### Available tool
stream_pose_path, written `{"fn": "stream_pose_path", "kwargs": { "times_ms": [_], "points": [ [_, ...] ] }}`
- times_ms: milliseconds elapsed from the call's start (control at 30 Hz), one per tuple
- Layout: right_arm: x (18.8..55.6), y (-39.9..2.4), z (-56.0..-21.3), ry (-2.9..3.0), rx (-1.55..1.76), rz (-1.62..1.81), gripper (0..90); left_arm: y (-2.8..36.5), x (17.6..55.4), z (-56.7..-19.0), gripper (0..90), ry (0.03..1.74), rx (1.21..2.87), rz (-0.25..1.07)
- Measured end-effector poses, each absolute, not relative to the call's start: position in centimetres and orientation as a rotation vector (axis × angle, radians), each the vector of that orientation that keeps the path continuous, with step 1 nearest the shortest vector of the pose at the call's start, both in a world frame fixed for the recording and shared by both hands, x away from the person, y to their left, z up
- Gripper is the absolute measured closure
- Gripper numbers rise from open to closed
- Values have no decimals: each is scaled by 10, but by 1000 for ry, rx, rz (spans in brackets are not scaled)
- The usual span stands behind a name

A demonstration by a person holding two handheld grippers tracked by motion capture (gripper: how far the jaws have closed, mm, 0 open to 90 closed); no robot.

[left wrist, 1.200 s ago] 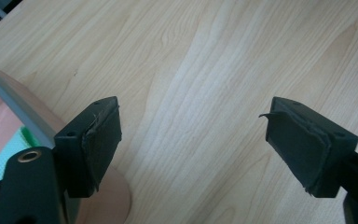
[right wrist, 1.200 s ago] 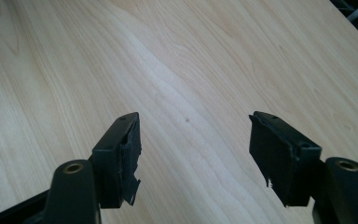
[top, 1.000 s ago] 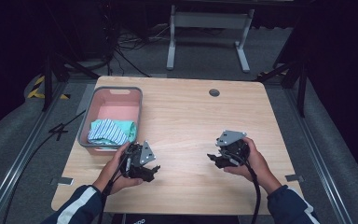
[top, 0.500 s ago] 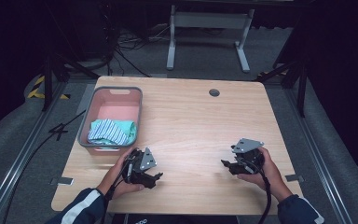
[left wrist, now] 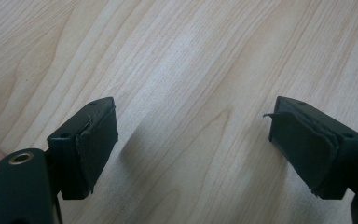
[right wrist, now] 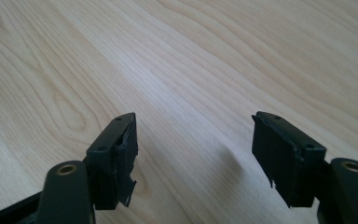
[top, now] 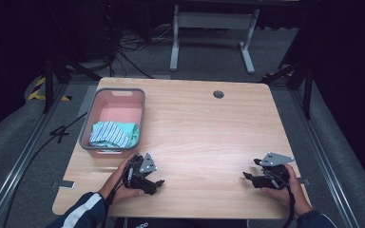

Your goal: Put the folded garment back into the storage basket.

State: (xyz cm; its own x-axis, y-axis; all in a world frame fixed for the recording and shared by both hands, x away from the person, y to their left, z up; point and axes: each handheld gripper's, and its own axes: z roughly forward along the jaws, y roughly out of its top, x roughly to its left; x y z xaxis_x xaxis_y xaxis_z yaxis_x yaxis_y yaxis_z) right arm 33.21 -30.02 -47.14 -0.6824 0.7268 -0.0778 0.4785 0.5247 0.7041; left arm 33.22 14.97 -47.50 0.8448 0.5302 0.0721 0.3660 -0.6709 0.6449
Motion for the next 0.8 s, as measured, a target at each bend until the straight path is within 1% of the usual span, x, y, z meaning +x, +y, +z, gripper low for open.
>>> {"fn": "stream_pose_path", "kwargs": {
  "times_ms": [67, 133, 200, 267, 800],
  "points": [
    [331, -303, -474, 2395, 1016, 955, 306, 151, 333, -476, 149, 655, 2364, 324],
    [330, -307, -480, 2392, 1046, 979, 272, 157, 335, -482, 142, 706, 2306, 270],
    [328, -310, -482, 2384, 1059, 1003, 258, 159, 335, -483, 118, 719, 2294, 264],
    [328, -314, -486, 2357, 1097, 1058, 238, 159, 335, -483, 118, 719, 2294, 265],
    [329, -314, -486, 2361, 1085, 1057, 228, 158, 336, -483, 116, 715, 2296, 265]
  ]
}}
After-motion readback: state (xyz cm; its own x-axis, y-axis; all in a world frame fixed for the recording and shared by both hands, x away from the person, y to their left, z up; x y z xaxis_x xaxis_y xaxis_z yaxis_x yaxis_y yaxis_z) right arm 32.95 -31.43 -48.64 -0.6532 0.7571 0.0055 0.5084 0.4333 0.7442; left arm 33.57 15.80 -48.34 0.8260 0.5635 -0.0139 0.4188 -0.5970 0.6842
